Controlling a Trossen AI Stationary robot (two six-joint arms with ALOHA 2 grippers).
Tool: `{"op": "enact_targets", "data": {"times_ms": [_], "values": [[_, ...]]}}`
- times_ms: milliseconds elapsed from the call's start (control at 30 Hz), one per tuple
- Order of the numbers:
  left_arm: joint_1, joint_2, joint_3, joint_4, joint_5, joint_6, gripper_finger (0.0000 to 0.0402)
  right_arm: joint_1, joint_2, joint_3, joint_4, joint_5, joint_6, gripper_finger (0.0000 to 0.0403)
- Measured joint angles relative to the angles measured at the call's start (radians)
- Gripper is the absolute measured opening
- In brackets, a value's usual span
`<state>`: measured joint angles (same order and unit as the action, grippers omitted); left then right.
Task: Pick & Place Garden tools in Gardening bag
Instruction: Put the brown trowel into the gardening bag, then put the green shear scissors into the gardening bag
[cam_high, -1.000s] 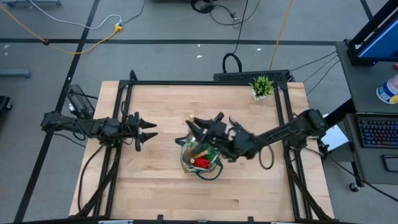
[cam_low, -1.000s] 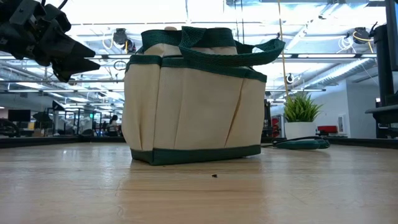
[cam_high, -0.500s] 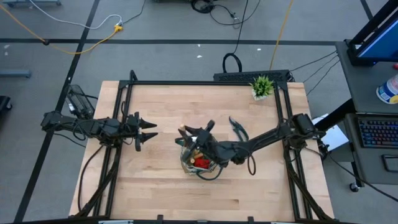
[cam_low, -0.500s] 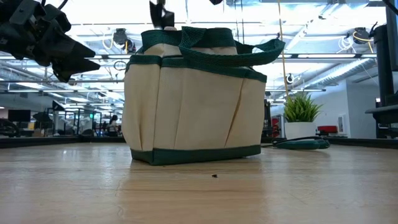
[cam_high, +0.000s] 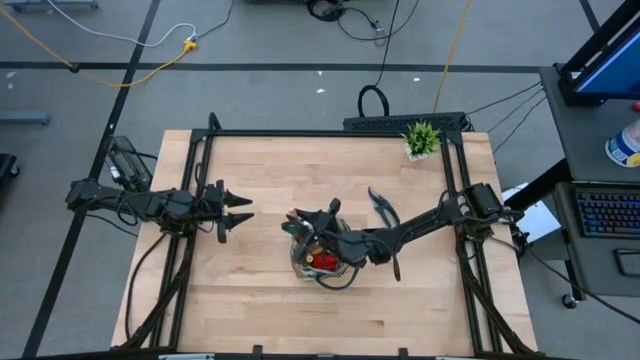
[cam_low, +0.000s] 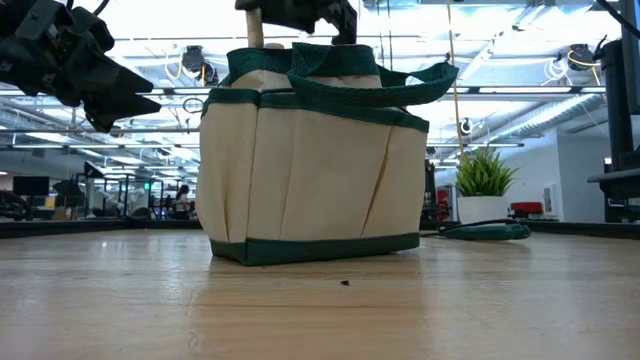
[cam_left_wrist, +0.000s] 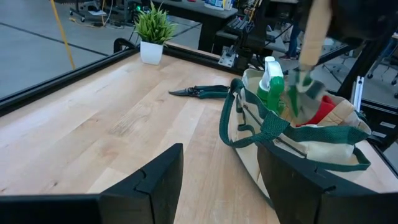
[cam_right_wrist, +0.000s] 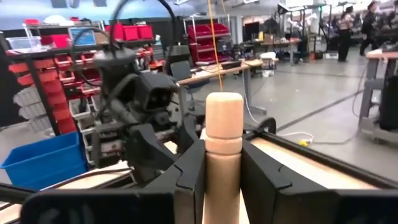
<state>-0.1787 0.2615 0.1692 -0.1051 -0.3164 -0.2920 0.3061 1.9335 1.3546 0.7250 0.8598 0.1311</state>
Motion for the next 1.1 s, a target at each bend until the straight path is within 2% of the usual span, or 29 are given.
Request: {"op": "enact_targets", "data": {"times_ms": [200,367,533,667,800,1100], "values": [[0.000,0.000,0.000,-0.002,0.000,0.005,0.0212,0.001,0.000,-0.040,0.003,-0.003,0.040,0.0065],[0.000,0.000,0.000,-0.006,0.000,0.007,0.0212,-0.013,0.000,-0.065,0.004,-0.076,0.062,0.0070],[0.000,0.000,0.000,-0.005,0.000,0.008,0.0212,-0.028,0.000,-0.085,0.005,-0.092,0.074,0.0071],[0.000,0.000,0.000,-0.005,0.000,0.008,0.0212,-0.043,0.000,-0.098,0.038,-0.164,0.068,0.0066],[0.000,0.000,0.000,-0.005,0.000,0.008,0.0212,-0.053,0.000,-0.099,0.059,-0.211,0.067,0.0083],[0.000,0.000,0.000,-0.005,0.000,0.001,0.0212,-0.058,0.000,-0.101,0.056,-0.211,0.067,0.0114]]}}
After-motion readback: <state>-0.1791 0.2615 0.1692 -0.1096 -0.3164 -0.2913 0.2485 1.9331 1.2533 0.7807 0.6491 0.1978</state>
